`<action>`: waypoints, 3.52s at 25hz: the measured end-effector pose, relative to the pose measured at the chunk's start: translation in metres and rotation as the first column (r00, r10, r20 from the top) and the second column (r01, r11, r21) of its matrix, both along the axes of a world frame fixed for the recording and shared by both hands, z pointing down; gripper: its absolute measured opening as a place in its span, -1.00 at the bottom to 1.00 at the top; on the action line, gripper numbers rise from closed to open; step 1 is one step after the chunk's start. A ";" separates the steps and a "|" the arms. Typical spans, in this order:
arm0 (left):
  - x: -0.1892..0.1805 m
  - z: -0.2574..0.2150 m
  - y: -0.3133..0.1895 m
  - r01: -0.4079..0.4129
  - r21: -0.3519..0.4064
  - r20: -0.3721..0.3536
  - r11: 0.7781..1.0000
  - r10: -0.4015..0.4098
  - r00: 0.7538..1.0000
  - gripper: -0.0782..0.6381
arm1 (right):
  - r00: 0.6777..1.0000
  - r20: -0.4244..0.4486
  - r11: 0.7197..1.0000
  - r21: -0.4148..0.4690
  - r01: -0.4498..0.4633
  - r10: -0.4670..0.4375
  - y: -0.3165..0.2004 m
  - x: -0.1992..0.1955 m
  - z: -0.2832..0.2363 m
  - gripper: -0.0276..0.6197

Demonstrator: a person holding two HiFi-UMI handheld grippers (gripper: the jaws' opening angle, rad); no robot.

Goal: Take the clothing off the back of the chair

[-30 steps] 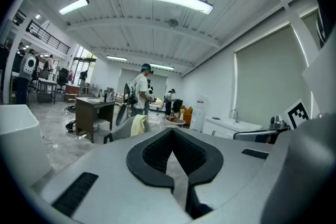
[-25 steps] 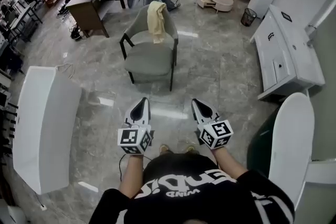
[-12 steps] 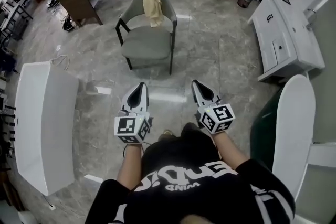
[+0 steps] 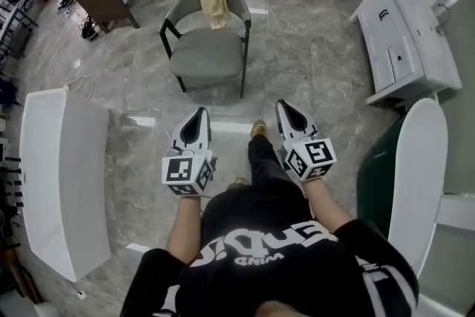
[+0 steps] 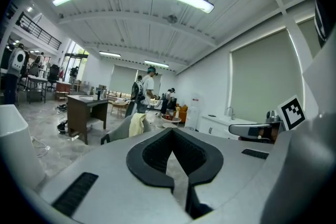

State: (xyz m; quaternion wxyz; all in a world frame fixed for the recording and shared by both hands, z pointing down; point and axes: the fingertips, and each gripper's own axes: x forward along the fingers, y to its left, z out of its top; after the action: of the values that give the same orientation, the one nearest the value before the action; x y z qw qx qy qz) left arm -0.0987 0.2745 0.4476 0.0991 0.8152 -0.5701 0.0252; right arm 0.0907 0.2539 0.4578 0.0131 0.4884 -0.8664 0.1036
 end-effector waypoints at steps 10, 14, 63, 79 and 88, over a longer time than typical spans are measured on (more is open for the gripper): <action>-0.006 0.003 -0.086 0.015 -0.007 -0.003 1.000 -0.015 1.000 -0.75 | 1.000 0.005 0.999 -0.034 0.027 -0.027 -0.087 -0.010 0.015 -0.87; -0.004 -0.006 -0.132 0.028 -0.004 -0.002 1.000 -0.028 1.000 -0.75 | 0.999 0.011 0.999 -0.037 0.039 -0.038 -0.135 -0.008 0.009 -0.87; -0.023 -0.010 -0.574 0.028 -0.011 0.005 1.000 -0.028 1.000 -0.35 | 0.997 0.027 0.994 -0.084 0.073 -0.071 -0.548 -0.042 0.001 -0.87; -0.048 0.033 -0.687 -0.029 -0.043 0.069 0.999 0.032 0.997 0.39 | 0.999 0.024 0.992 -0.118 0.034 -0.031 -0.596 -0.068 0.002 -0.87; -0.051 0.105 -0.762 -0.055 -0.138 0.138 0.989 0.074 0.988 0.42 | 0.998 0.004 0.984 -0.162 -0.068 0.070 -0.606 -0.056 0.010 -0.87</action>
State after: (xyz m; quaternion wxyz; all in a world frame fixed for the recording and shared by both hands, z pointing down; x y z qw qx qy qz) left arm -0.1492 -0.4876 0.5529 0.1117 0.8209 -0.5460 0.1249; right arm 0.0350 -0.3526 0.4675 0.0449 0.5150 -0.8377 0.1762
